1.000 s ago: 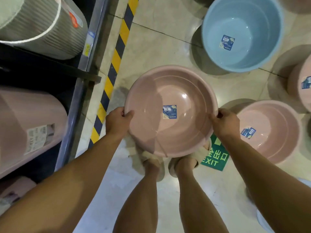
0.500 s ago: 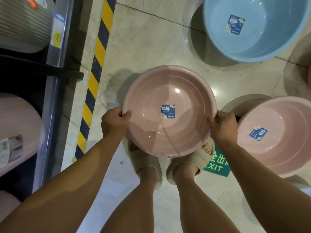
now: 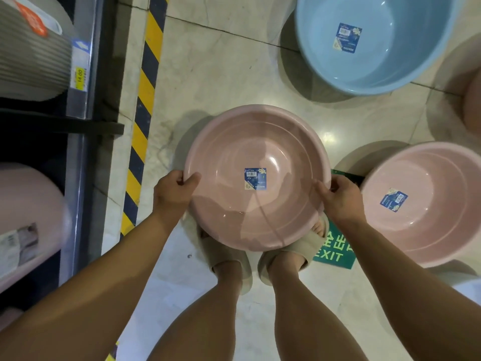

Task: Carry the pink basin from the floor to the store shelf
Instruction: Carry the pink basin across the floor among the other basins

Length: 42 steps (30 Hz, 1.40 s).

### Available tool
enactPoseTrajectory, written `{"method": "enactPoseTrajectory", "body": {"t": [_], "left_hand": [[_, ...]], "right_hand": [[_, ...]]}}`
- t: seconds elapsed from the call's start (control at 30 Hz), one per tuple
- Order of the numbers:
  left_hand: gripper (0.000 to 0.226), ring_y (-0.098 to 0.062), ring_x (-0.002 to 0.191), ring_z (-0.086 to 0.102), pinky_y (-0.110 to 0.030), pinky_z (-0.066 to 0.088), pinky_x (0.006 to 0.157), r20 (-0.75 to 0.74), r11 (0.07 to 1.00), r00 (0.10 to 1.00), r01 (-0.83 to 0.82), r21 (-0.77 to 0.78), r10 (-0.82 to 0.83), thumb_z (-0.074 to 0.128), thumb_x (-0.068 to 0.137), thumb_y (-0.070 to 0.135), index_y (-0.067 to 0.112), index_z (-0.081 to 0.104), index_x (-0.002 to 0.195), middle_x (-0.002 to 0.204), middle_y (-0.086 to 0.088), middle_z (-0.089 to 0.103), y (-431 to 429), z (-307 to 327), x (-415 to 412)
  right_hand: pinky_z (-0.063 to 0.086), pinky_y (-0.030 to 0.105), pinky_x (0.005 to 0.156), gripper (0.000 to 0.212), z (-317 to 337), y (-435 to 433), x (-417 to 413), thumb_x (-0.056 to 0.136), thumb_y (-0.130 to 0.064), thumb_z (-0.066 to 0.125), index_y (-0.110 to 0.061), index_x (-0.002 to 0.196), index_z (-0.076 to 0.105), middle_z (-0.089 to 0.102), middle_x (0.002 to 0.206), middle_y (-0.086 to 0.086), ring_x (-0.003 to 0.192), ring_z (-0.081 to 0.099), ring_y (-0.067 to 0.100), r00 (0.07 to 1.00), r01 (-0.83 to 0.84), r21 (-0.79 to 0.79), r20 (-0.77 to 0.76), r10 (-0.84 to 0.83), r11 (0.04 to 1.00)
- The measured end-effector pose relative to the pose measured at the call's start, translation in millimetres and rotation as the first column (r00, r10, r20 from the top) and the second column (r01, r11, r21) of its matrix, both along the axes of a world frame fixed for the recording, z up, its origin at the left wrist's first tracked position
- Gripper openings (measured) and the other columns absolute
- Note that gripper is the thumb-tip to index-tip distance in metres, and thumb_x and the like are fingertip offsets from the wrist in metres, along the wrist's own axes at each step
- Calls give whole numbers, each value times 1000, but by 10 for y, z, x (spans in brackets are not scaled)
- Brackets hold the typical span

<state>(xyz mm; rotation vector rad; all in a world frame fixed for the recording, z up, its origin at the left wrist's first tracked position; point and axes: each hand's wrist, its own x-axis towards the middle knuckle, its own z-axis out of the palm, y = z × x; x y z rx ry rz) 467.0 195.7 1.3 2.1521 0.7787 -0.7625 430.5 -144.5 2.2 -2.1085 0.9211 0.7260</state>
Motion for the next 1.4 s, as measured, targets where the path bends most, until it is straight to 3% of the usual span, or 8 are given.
{"method": "enactPoseTrajectory", "body": {"t": [0.27,0.37,0.43,0.67,0.77,1.07,1.23,1.4], "left_hand": [[47,-36,88,65,-47,55,78,-12,998,998,57,16,-57,67,93,47,-1,68,94,91,-19,71,-239,1010,287],[35,-27,79,62,-34,50,66,14,997,997,79,-5,-79,70,95,41,8,67,85,84,-10,70,-435,1369,450],[31,-28,78,63,-41,53,72,33,990,989,142,-11,-141,72,94,43,14,70,86,82,-7,70,-575,1541,557],[27,-30,80,70,-41,58,71,94,955,950,297,18,-297,72,93,38,11,74,93,84,-6,73,-1381,1933,803],[29,-33,83,72,-49,61,76,93,945,940,326,24,-327,72,90,41,12,74,91,85,-9,75,-1786,2023,803],[29,-23,85,72,-35,59,77,88,919,921,386,-78,-379,76,89,42,14,76,99,90,-1,76,-3004,2113,817],[27,-23,80,69,-35,57,73,43,851,855,518,-84,-517,76,89,44,17,71,86,85,-2,74,-3547,1890,899],[31,-25,81,66,-34,52,71,32,723,725,688,-58,-688,75,88,44,13,74,88,81,-1,71,-4007,1619,918]], "right_hand": [[61,41,78,39,975,-192,-271,93,-41,69,-14,120,68,73,97,1,83,71,20,965,249,56,71,-253,967],[53,26,68,35,1283,-300,-359,93,-39,68,-14,117,68,68,89,-7,78,64,7,944,300,31,133,-302,953],[48,19,63,31,1443,-390,-396,93,-36,69,-13,115,69,68,89,-5,75,61,2,925,346,34,155,-347,938],[57,33,74,33,1741,-933,-604,93,-40,67,-17,116,68,70,95,-6,83,67,13,847,501,78,162,-507,862],[56,31,71,30,1881,-1248,-721,94,-39,65,-19,116,66,70,98,-4,85,68,16,805,565,93,157,-572,820],[56,45,77,18,2148,-2017,-1055,93,-38,66,-23,86,61,67,83,2,83,67,30,678,718,61,162,-717,693],[55,38,73,29,2045,-2310,-1251,92,-40,62,-17,107,70,71,90,0,83,67,22,636,765,3,152,-756,644],[50,33,70,25,1867,-2484,-1470,93,-36,63,-17,106,71,69,86,-3,85,67,25,552,833,-36,128,-824,552]]}}
